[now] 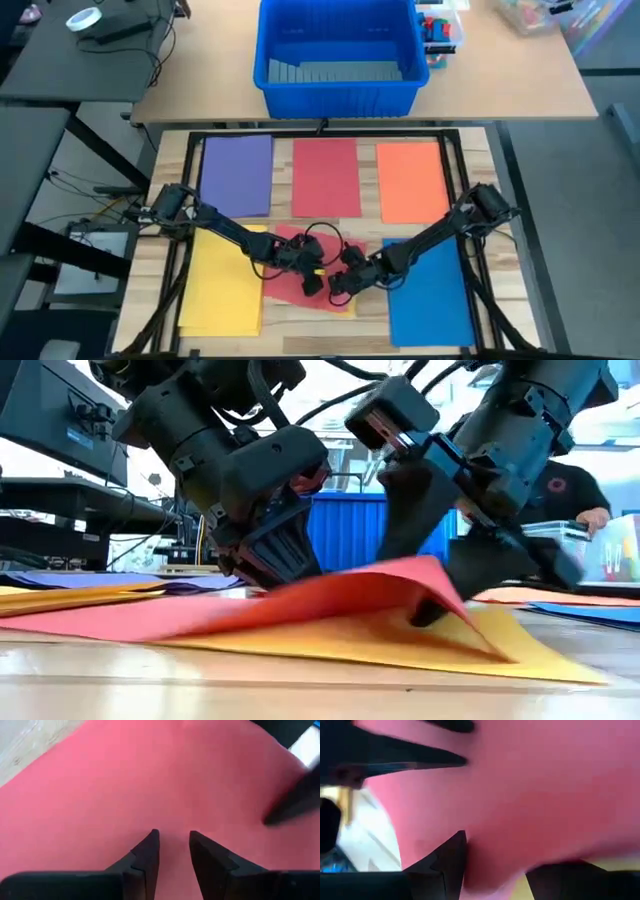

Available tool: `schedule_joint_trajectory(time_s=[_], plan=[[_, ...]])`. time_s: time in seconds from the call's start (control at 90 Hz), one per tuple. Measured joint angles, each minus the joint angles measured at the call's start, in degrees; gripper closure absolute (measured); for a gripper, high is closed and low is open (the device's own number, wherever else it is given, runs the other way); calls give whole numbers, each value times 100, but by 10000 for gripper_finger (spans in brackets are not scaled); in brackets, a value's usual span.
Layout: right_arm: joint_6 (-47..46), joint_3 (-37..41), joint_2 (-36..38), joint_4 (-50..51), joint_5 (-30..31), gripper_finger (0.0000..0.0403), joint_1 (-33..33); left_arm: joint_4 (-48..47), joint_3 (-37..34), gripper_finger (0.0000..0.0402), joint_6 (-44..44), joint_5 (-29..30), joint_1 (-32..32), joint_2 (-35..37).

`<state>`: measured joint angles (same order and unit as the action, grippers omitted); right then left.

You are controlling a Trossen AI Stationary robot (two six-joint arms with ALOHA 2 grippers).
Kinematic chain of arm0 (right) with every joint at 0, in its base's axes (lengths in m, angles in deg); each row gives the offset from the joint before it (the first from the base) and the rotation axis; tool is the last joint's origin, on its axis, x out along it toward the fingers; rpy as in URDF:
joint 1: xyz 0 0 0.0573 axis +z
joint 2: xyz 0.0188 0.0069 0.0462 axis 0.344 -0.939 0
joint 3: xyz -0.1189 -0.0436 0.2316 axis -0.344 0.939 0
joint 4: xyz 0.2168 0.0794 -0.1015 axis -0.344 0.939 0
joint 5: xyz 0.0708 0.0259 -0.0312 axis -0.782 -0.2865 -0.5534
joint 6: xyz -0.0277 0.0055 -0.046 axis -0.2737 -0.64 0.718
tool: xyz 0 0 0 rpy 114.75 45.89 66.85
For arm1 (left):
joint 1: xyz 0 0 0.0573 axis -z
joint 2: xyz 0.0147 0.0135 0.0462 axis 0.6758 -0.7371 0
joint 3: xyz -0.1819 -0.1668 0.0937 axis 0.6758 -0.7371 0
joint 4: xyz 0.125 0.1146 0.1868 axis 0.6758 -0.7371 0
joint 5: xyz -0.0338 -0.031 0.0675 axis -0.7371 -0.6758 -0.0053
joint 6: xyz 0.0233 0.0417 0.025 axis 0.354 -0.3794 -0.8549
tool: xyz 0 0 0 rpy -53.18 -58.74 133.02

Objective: Organize paper
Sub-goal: Stack the pink colored paper on top of the other pink colored paper

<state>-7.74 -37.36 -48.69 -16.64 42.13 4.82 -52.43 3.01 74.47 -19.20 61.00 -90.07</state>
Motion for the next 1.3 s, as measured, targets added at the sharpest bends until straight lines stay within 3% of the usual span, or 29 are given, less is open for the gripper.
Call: schedule_joint_trajectory(time_s=[0.1,0.344,0.456,0.722,0.844,1.056,1.156,1.3], plan=[[421,-12,18,-506,136,235,103,-14,0,308,-76,-2,0,0],[-678,-38,273,-118,-2,226,105,-35,0,308,-75,-7,0,0],[-1038,13,191,429,-189,203,86,-39,2,308,-73,-40,0,0],[-1301,-2,275,679,-78,140,19,-35,7,308,-81,-81,0,2],[-1340,-2,320,685,-59,138,-78,-37,7,308,-81,-84,0,4],[-425,-30,840,234,346,137,34,-39,7,308,-86,-98,0,7],[-823,-2,720,725,463,137,35,-44,7,308,-86,-98,0,7],[-1067,-4,421,605,516,139,-4,-44,7,308,-86,-100,0,9]])
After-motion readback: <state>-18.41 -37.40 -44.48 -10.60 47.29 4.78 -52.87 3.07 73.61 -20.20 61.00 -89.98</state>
